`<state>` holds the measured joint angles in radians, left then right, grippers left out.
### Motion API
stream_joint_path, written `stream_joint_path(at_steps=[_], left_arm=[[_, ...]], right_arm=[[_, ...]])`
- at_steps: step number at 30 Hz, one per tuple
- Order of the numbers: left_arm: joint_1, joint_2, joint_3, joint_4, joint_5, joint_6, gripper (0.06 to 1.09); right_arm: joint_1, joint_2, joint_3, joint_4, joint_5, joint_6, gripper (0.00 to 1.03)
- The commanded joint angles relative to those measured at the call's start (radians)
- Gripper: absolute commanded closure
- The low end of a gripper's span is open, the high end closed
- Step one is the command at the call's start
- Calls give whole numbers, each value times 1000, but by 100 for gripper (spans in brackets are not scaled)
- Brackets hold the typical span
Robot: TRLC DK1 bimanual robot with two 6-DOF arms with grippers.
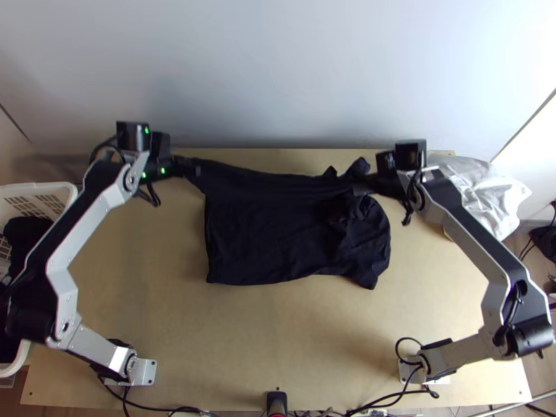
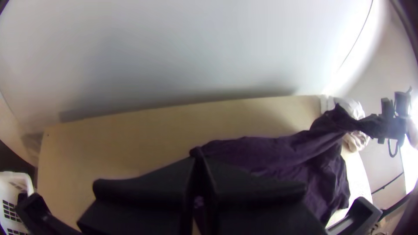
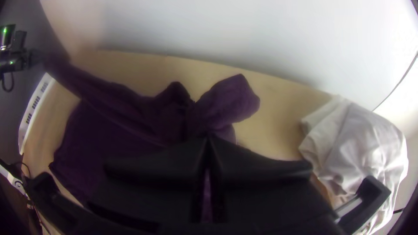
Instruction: Fold the t-shirt
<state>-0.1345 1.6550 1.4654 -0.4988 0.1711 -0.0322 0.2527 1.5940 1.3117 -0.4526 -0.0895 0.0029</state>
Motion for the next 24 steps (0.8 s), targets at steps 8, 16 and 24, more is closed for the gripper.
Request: stream_joint_path(at_steps=[8,16,24], left_arm=[[-136,-365,-462,23,11,31,105],[-177,-485,-659,39,11,-2,105],[-185,-500,-743,83,1,-17,105]], right_arm=[[5,-287,-407,-60,-1,11,100],[7,-391,-578,-104,0,8,97],[5,-405,-539,-130,-1,31,31]])
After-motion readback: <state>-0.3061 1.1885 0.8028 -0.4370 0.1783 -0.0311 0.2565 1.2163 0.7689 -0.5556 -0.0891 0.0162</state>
